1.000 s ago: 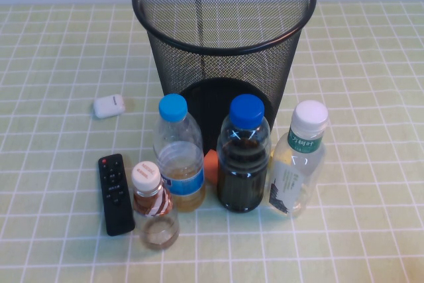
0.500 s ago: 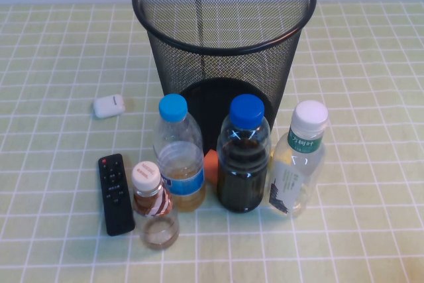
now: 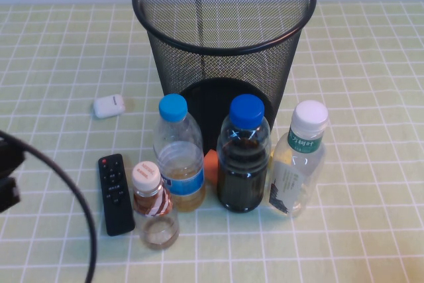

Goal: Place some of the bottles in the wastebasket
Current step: Pick up a bottle from the table with left arm

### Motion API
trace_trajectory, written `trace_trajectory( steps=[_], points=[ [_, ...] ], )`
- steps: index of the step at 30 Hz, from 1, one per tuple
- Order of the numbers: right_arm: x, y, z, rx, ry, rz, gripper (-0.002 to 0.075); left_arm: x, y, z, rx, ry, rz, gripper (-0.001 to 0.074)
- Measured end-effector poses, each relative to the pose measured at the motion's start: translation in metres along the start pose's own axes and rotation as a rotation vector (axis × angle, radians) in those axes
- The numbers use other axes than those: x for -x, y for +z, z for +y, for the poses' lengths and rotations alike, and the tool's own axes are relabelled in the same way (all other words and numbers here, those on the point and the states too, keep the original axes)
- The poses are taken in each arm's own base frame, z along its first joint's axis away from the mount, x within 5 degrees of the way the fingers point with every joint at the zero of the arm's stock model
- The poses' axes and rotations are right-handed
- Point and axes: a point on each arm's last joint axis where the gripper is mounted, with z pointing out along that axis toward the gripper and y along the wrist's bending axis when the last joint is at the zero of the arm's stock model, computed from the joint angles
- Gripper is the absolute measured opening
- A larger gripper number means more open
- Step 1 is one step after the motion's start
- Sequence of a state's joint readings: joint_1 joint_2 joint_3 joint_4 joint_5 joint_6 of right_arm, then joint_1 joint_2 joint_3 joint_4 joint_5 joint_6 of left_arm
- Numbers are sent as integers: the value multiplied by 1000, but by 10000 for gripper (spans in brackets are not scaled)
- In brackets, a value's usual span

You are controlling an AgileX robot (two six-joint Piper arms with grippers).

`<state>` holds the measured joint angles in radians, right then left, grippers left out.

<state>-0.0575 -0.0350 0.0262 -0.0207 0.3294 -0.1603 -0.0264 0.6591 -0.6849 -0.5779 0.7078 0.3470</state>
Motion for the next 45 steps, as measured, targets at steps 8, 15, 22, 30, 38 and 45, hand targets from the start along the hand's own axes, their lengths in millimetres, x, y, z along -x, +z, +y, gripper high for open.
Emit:
trace_trajectory(
  steps=[8, 15, 22, 30, 38, 45],
  points=[
    [0, 0, 0, 0, 0, 0, -7, 10, 26, -1, -107, 55, -11, -4],
    [0, 0, 0, 0, 0, 0, -7, 15, 40, 8, -62, 72, -30, -4],
    [0, 0, 0, 0, 0, 0, -7, 17, 48, 8, -56, 101, -43, -4],
    [0, 0, 0, 0, 0, 0, -7, 12, 52, -8, -143, 165, -6, -4],
    [0, 0, 0, 0, 0, 0, -7, -3, 48, -24, -289, 258, 125, -4],
    [0, 0, 0, 0, 0, 0, -7, -18, 26, -61, -488, 484, 123, -4]
  ],
)
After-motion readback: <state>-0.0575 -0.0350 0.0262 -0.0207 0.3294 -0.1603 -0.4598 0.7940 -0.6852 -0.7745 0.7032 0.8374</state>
